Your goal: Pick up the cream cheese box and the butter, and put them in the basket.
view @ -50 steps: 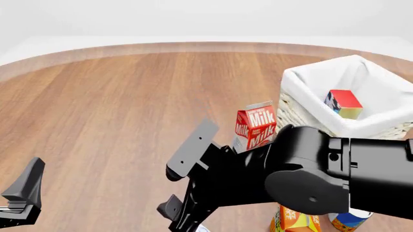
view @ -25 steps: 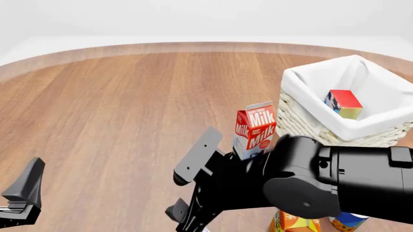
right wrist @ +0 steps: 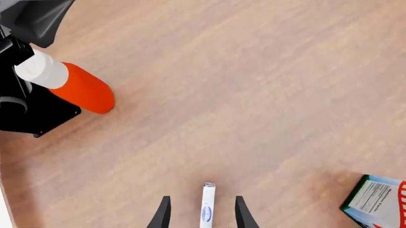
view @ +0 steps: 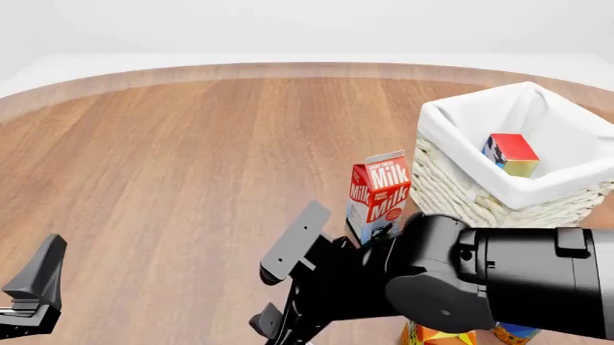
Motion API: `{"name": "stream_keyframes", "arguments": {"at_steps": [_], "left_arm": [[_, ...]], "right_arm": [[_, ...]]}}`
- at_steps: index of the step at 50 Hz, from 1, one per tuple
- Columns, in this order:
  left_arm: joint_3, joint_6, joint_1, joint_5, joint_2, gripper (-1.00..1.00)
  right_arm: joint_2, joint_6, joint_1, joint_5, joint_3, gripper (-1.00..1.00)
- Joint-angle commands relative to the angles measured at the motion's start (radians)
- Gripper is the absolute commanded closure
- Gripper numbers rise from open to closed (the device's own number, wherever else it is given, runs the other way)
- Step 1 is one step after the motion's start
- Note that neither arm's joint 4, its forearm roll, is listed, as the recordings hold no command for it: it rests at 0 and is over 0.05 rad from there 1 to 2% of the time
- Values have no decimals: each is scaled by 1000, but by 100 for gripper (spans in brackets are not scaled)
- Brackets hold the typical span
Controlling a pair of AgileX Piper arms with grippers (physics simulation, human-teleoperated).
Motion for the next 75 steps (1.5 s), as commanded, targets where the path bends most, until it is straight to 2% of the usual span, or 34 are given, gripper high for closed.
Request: {"name": "stream_keyframes", "arguments": {"at_steps": [1,18,37,60,64,75], "left_arm": [[0,0,0,0,0,-100],[0,0,0,0,0,-100],[0,0,0,0,0,-100],[0,0,0,0,0,-100],[0,0,0,0,0,-100],[0,0,0,0,0,-100]], "right_arm": [[11,-3,-5,-18,18,-100],[-6,-11,-25,-30,54,-100],[35,5,-24,-85,82,-100],[63,-3,-37,-120,120,-100],[71,15,-20,-115,109,-100],[59,12,-29,-108,112,-100]]}}
